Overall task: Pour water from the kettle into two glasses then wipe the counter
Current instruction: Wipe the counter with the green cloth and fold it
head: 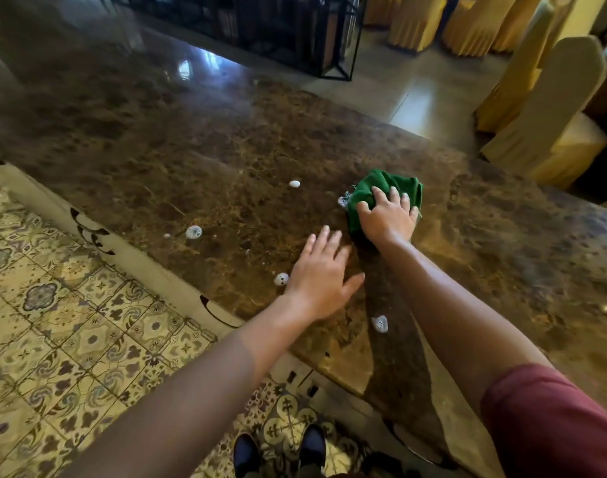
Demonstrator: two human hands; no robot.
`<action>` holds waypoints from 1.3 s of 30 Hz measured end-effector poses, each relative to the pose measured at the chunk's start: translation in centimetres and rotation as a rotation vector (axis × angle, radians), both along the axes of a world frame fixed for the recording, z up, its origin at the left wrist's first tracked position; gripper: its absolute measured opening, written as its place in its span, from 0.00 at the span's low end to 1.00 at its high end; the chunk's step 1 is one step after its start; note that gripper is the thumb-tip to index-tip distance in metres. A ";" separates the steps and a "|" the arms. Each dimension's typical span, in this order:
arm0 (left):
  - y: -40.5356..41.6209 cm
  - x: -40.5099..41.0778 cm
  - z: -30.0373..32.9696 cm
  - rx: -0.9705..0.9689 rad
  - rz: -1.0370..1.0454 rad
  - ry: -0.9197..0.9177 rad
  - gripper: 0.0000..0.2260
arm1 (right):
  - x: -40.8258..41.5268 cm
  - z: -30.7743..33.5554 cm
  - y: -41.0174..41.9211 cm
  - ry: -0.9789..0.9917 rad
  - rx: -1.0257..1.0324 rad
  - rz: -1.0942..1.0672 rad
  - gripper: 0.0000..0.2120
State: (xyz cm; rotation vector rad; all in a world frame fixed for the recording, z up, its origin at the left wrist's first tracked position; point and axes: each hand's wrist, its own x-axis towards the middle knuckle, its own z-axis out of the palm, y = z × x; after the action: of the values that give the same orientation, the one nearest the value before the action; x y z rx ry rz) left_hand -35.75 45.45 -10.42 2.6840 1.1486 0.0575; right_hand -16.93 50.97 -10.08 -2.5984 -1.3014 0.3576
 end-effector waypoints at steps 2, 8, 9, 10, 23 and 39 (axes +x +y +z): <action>2.7 -0.8 1.4 0.003 0.044 0.070 0.34 | 0.4 -0.1 -1.1 -0.009 -0.004 -0.092 0.31; 10.7 -7.2 1.4 -0.134 0.209 0.244 0.39 | -0.9 -0.7 0.1 0.006 -0.028 -0.204 0.34; 11.3 -8.1 0.9 -0.157 0.201 0.250 0.40 | -1.4 -0.9 0.8 0.002 -0.020 -0.200 0.34; 11.5 -8.8 0.3 -0.165 0.182 0.247 0.41 | -2.0 -1.0 1.5 -0.004 -0.012 -0.187 0.35; 11.2 -9.9 -1.0 -0.113 0.135 0.141 0.40 | -9.3 -1.0 11.0 -0.012 0.008 0.029 0.33; 3.9 -17.4 -3.9 0.132 0.091 0.004 0.35 | -13.2 -0.2 13.4 -0.016 -0.022 0.312 0.29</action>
State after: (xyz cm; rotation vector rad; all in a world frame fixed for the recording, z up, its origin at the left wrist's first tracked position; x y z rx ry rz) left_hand -53.12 49.34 -14.30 2.7437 1.3113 0.1482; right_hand -30.14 64.38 -10.28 -2.4181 -1.7211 0.4039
